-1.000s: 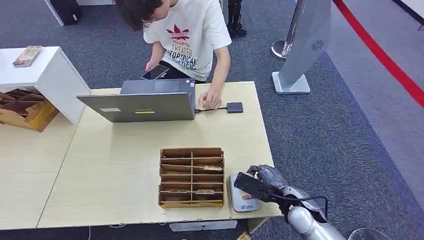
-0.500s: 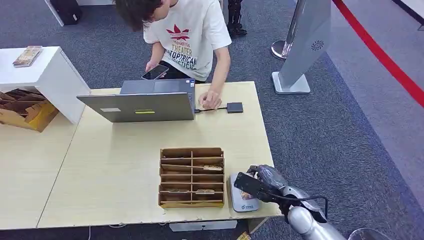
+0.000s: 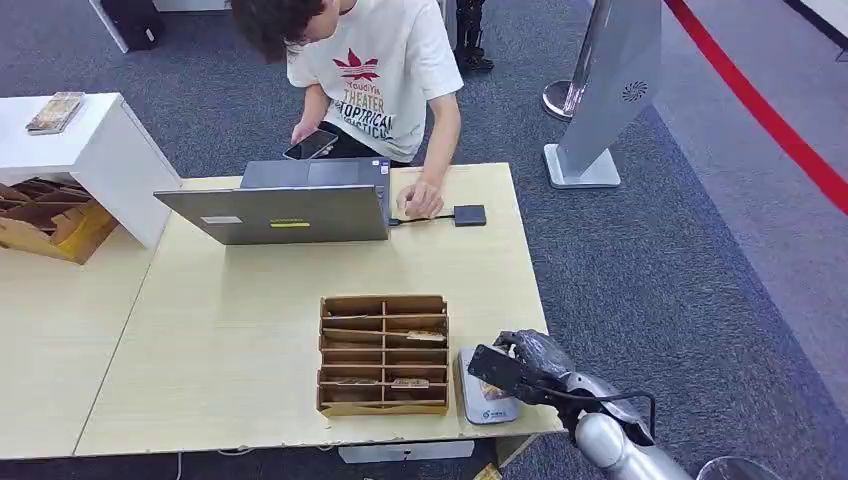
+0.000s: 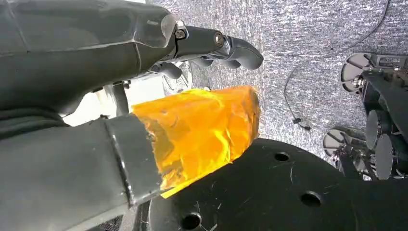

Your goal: Pass the card to the sensor for recognition and then transmit it.

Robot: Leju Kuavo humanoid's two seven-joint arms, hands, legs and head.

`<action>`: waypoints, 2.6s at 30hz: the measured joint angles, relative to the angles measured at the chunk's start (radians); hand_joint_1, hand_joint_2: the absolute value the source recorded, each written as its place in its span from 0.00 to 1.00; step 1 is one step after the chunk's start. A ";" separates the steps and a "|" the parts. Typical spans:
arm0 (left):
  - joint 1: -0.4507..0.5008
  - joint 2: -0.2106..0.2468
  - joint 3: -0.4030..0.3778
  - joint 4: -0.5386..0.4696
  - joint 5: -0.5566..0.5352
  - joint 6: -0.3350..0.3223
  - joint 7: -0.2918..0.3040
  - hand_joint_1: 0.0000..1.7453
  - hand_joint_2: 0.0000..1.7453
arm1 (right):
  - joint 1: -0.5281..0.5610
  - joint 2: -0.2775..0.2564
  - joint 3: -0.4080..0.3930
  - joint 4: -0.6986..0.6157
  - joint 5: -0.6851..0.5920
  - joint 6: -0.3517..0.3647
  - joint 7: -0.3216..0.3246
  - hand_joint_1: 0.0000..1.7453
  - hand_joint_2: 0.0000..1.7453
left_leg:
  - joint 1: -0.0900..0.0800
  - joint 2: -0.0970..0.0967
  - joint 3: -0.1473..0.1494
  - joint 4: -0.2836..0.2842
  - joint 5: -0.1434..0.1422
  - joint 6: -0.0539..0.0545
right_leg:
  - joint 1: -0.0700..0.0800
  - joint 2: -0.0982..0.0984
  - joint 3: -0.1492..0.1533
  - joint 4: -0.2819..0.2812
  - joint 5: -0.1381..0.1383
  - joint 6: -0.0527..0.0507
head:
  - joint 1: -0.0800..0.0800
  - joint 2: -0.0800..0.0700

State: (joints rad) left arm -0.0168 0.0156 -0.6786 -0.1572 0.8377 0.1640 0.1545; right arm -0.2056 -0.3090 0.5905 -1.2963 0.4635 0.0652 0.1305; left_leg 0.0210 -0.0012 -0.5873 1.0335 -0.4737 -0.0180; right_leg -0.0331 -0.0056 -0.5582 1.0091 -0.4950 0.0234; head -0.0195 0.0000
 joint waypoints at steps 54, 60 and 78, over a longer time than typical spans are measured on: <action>0.000 0.002 -0.002 0.000 0.001 0.000 0.002 0.00 0.00 | -0.002 0.000 0.001 0.006 0.000 0.000 0.000 1.00 1.00 | 0.000 0.000 0.001 0.000 0.000 0.000 | 0.000 0.000 0.002 0.000 0.000 0.000 | 0.000 0.000; -0.001 0.002 -0.002 0.000 0.005 0.001 0.002 0.00 0.00 | -0.002 0.001 0.001 0.007 0.002 -0.018 -0.005 1.00 1.00 | 0.000 0.000 0.002 0.000 0.000 0.000 | 0.000 0.000 0.002 0.000 0.000 0.000 | 0.000 0.000; -0.004 -0.011 -0.003 0.000 0.027 0.026 -0.013 0.00 0.00 | 0.148 0.183 -0.174 -0.239 0.072 -0.403 -0.182 1.00 1.00 | 0.000 0.000 0.001 0.000 0.000 0.000 | 0.000 -0.001 0.001 0.000 0.000 0.000 | 0.000 0.000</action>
State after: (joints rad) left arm -0.0211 0.0042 -0.6817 -0.1572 0.8644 0.1899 0.1419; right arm -0.0577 -0.1260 0.4163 -1.5353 0.5356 -0.3377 -0.0513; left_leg 0.0211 -0.0014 -0.5867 1.0332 -0.4738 -0.0181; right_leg -0.0331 -0.0062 -0.5575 1.0091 -0.4952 0.0234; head -0.0195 0.0000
